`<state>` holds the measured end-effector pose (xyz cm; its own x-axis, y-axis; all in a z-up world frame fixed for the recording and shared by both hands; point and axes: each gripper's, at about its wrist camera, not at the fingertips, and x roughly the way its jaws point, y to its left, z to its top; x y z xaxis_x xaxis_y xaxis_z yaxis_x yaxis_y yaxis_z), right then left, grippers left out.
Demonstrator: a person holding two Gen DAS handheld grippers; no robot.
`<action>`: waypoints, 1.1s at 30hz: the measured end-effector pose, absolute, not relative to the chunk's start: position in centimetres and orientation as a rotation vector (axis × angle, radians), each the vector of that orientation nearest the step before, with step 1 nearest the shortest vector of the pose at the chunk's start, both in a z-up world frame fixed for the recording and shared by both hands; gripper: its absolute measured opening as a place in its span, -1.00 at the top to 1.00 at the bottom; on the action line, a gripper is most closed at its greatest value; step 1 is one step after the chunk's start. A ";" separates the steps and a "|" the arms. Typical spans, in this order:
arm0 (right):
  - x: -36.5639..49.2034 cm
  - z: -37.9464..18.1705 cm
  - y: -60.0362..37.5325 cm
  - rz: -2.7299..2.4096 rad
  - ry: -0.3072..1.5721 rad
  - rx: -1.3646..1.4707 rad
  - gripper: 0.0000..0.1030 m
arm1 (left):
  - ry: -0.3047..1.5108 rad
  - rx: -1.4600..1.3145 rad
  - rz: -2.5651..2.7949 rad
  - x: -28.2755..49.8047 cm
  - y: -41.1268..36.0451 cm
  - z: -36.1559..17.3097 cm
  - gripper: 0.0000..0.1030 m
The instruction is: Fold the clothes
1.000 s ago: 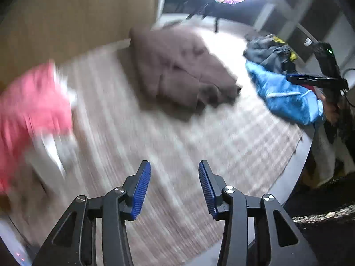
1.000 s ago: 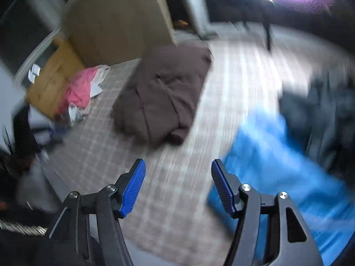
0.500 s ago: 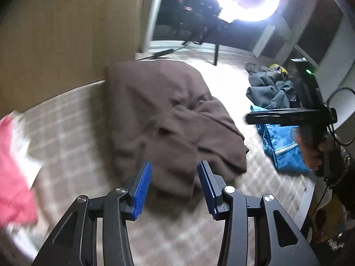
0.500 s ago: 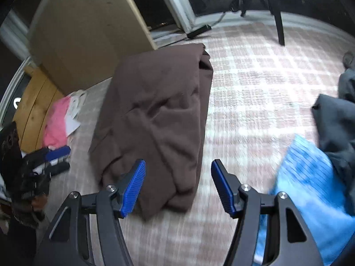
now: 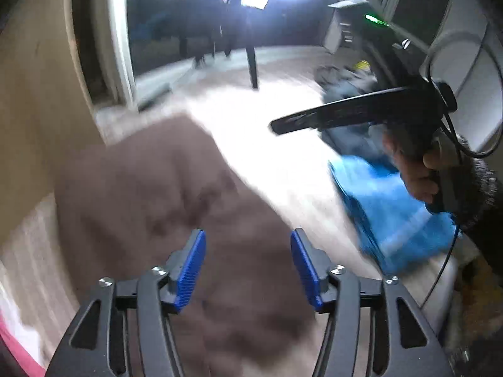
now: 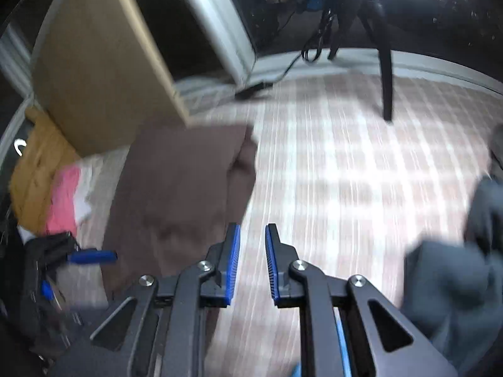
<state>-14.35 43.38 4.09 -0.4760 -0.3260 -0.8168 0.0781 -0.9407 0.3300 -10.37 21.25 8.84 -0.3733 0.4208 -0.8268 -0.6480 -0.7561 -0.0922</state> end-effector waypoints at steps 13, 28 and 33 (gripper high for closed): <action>-21.1 0.1 45.8 -2.309 -0.433 1.394 0.41 | 0.220 -1.328 2.289 -20.7 24.3 3.9 0.90; -23.3 -0.5 39.5 -2.231 -0.075 1.262 0.12 | -0.085 -1.222 2.309 -19.3 19.0 8.2 0.92; -27.0 -2.2 40.0 -2.372 -0.114 1.365 0.03 | -0.129 -1.327 2.172 -19.1 19.7 6.0 0.88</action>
<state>-27.01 40.02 -2.18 -0.4433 -0.3787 -0.8125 0.2992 -0.9169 0.2641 -19.08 19.67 6.02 -0.3332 0.5247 -0.7834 -0.4283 -0.8244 -0.3700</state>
